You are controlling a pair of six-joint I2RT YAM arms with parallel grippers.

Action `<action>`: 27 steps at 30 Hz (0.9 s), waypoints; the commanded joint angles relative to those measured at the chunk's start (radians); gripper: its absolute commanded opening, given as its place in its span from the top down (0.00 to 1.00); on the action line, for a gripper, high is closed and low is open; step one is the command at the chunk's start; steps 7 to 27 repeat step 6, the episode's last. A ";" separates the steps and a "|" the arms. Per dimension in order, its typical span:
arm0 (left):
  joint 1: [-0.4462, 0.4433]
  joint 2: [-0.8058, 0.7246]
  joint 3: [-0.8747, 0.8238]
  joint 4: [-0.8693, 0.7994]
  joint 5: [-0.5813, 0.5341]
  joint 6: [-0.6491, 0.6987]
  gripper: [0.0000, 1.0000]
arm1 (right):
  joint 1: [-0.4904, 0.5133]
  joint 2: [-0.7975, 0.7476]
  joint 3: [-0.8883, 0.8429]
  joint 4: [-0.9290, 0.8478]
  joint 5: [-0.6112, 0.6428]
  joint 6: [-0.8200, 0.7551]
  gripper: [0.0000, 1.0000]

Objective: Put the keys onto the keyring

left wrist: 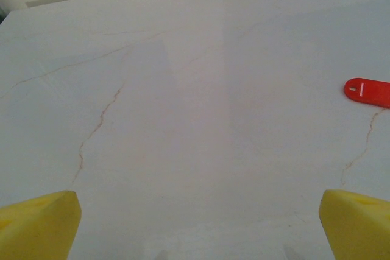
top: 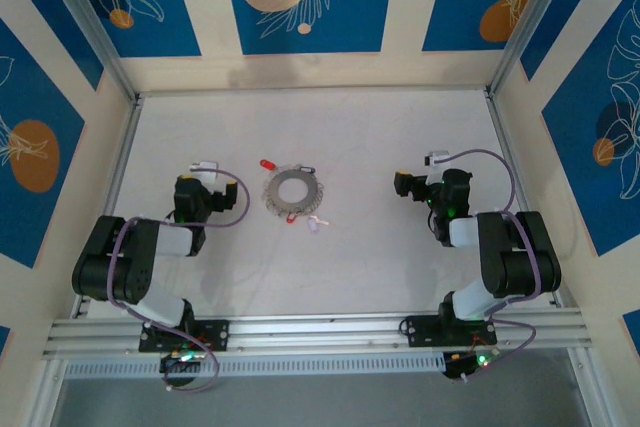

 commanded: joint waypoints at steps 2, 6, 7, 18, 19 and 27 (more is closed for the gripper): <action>0.020 -0.006 0.026 -0.002 0.035 -0.022 0.00 | 0.001 -0.002 0.017 0.006 0.011 0.012 0.01; 0.021 -0.006 0.026 -0.004 0.038 -0.024 0.00 | 0.004 -0.005 0.010 0.019 0.008 0.008 0.01; 0.021 -0.006 0.026 -0.004 0.038 -0.024 0.00 | 0.004 -0.005 0.010 0.019 0.008 0.008 0.01; 0.021 -0.006 0.026 -0.004 0.038 -0.024 0.00 | 0.004 -0.005 0.010 0.019 0.008 0.008 0.01; 0.021 -0.006 0.026 -0.004 0.038 -0.024 0.00 | 0.004 -0.005 0.010 0.019 0.008 0.008 0.01; 0.021 -0.006 0.026 -0.004 0.038 -0.024 0.00 | 0.004 -0.005 0.010 0.019 0.008 0.008 0.01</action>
